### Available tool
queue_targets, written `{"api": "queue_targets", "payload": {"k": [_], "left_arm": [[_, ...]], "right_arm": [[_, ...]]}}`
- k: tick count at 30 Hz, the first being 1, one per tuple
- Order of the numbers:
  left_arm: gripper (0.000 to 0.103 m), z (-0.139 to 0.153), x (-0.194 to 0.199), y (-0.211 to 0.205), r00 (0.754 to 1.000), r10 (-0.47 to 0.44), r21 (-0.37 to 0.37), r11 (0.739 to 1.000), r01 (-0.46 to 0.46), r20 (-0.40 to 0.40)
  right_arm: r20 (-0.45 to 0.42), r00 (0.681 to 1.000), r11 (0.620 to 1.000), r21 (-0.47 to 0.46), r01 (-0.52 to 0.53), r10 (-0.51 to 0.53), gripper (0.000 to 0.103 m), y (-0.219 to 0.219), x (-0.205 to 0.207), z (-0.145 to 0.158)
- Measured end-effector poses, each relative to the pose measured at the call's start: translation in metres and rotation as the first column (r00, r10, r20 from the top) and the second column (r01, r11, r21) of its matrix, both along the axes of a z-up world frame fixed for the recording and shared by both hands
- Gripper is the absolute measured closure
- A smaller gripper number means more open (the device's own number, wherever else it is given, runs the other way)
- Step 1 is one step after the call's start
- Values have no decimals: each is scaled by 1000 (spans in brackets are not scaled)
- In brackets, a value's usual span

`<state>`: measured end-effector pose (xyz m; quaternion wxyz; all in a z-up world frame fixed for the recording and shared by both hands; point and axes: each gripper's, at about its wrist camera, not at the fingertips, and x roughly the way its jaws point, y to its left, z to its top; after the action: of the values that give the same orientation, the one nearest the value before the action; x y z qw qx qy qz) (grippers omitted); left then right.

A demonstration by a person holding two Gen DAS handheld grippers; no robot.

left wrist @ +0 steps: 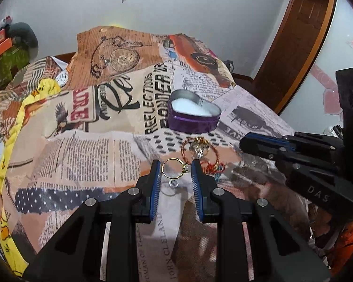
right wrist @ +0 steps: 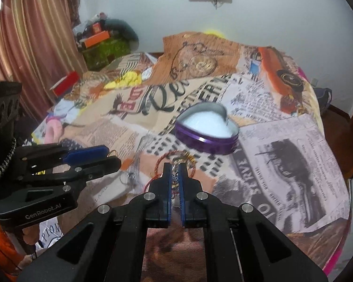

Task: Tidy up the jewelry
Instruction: 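Carry the gold ring into the heart tin with the left tool while the right tool carries its piece there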

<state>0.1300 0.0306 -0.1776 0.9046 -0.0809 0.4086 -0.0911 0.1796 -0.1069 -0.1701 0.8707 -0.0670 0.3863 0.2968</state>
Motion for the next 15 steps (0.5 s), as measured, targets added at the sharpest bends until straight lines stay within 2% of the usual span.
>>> {"api": "queue_targets", "payload": {"k": [8, 15], "left_arm": [[78, 16, 21, -6, 998, -5, 15, 1000, 4, 56], [78, 24, 46, -11, 996, -9, 24, 1000, 7, 88]], "right_arm": [[69, 996, 997, 49, 54, -57, 98, -16, 19, 23], [102, 991, 994, 79, 79, -87, 98, -25, 38, 30]]}}
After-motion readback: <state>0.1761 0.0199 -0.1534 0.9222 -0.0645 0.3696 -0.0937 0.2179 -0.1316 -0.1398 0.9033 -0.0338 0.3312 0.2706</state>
